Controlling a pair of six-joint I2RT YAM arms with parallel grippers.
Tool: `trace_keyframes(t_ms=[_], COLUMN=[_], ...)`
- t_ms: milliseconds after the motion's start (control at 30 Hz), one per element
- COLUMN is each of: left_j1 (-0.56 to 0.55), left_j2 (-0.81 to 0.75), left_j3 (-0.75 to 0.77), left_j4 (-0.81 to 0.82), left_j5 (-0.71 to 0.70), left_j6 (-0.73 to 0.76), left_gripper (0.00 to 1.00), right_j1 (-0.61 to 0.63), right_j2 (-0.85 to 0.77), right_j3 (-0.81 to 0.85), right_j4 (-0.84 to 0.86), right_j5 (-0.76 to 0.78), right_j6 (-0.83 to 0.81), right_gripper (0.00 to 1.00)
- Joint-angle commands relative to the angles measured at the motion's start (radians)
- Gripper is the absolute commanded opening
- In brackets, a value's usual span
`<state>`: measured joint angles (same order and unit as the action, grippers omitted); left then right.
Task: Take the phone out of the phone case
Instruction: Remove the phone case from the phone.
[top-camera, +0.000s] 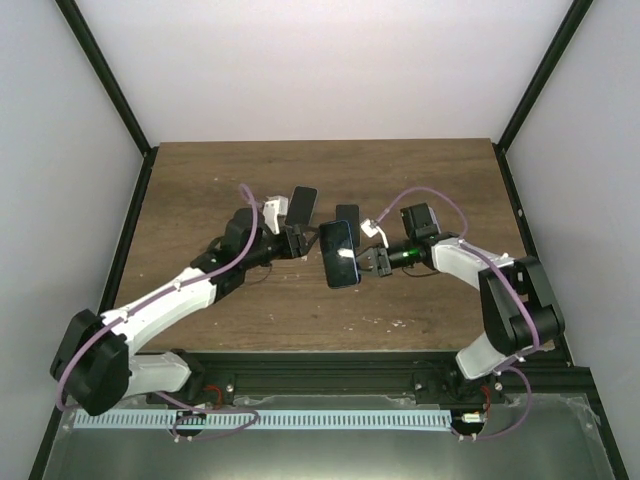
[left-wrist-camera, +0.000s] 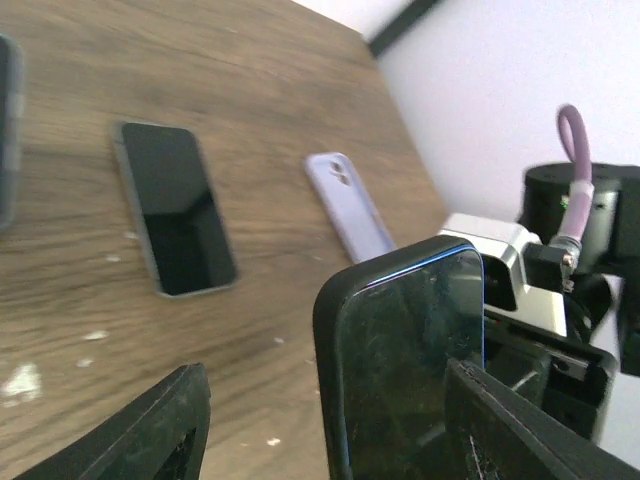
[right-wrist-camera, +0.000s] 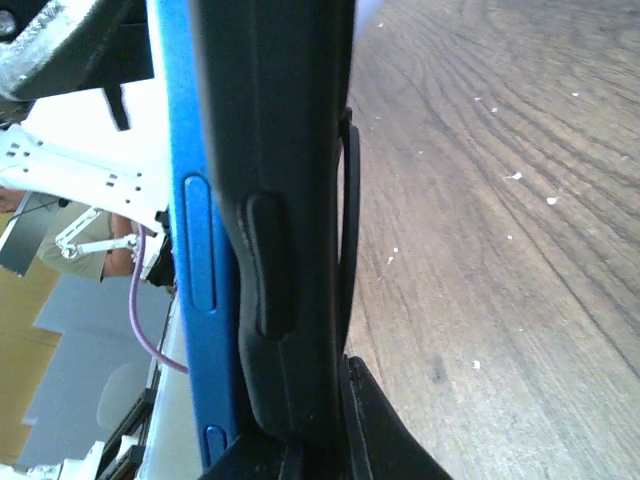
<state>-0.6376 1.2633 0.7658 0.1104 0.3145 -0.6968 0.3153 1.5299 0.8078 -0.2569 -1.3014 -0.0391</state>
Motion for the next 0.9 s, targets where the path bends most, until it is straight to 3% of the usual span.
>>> trace_keyframes(t_ms=[0, 200, 367, 633, 867], left_j1=[-0.035, -0.195, -0.344, -0.566, -0.597], left_j2=[-0.069, -0.143, -0.119, 0.135, 0.32], left_j3=[0.023, -0.01, -0.01, 0.176, 0.305], left_j4=[-0.168, -0.281, -0.324, -0.456, -0.512], left_j5=[-0.286, -0.525, -0.644, -0.853, -0.948], left_j6=[0.081, 0.192, 0.266, 0.39, 0.407], left_gripper=[0.66, 0.62, 0.59, 0.64, 0.65], right_j1=[-0.005, -0.003, -0.002, 0.006, 0.014], right_j2=[0.064, 0.13, 0.135, 0.151, 0.144], right_j3=[0.023, 0.029, 0.028, 0.025, 0.026], right_j4=[0.12, 0.141, 0.146, 0.175, 0.162], right_j5=[-0.018, 0.017, 0.076, 0.161, 0.232], right_j6=[0.067, 0.118, 0.162, 0.305, 0.37], right_gripper=[0.01, 0.01, 0.01, 0.01, 0.01])
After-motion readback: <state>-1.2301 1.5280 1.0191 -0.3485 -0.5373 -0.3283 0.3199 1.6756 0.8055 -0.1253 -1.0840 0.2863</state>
